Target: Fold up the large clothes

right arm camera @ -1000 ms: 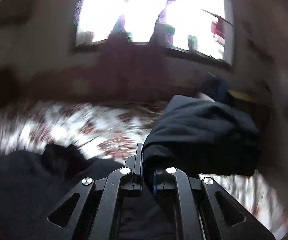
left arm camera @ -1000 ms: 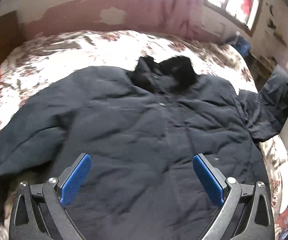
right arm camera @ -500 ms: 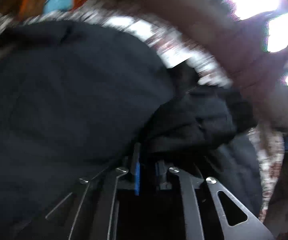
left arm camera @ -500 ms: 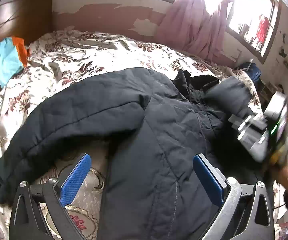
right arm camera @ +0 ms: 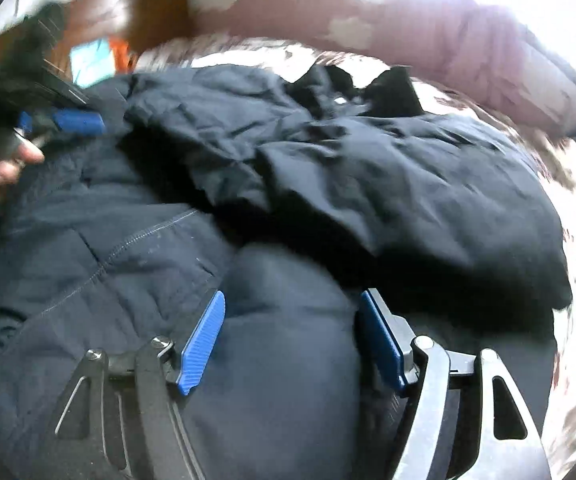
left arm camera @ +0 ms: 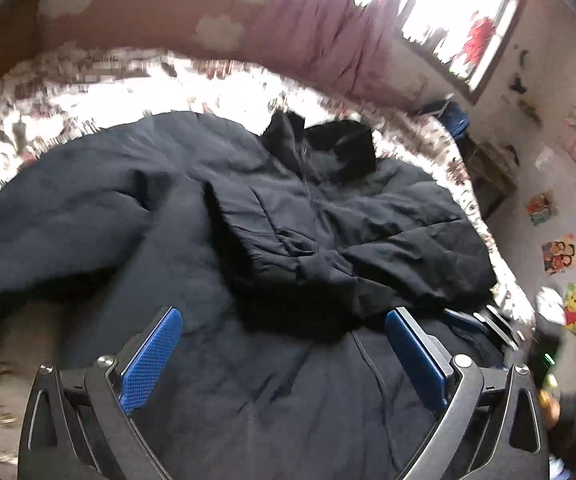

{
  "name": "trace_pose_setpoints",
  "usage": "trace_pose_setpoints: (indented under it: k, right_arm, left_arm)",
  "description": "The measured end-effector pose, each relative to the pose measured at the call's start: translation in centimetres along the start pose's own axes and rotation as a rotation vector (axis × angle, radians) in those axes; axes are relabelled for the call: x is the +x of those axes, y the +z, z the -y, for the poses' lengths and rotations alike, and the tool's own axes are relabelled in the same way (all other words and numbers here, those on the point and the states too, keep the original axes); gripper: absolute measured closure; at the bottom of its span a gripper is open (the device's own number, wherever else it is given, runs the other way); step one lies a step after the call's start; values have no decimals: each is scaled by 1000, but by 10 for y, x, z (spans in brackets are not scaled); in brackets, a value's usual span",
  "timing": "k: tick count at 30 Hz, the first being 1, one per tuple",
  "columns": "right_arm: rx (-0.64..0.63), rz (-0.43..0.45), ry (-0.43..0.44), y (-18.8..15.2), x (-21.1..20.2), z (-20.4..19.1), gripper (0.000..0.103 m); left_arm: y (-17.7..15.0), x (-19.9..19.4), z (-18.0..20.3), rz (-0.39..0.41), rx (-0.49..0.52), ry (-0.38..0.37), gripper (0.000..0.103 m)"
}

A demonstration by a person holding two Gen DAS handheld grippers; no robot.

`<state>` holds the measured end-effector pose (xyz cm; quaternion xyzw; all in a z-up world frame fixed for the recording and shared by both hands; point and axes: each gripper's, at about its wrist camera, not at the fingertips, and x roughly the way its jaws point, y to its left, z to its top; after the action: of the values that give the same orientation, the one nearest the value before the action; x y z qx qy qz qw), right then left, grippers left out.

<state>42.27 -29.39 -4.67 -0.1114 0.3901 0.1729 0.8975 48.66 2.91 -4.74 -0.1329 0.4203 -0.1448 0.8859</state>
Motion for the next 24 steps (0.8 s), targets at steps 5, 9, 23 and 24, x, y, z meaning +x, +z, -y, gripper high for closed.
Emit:
trace_pose_setpoints:
  k: [5, 9, 23, 24]
  right_arm:
    - [74, 51, -6, -20, -21, 20, 36]
    - [108, 68, 25, -15, -15, 31, 36]
    - [207, 109, 50, 115, 49, 39, 58]
    - [222, 89, 63, 119, 60, 37, 66]
  left_arm:
    - [12, 40, 8, -25, -99, 72, 2]
    - [20, 55, 16, -35, -155, 188, 46]
    - [48, -12, 19, 250, -10, 397, 97]
    - [46, -10, 15, 237, -3, 416, 97]
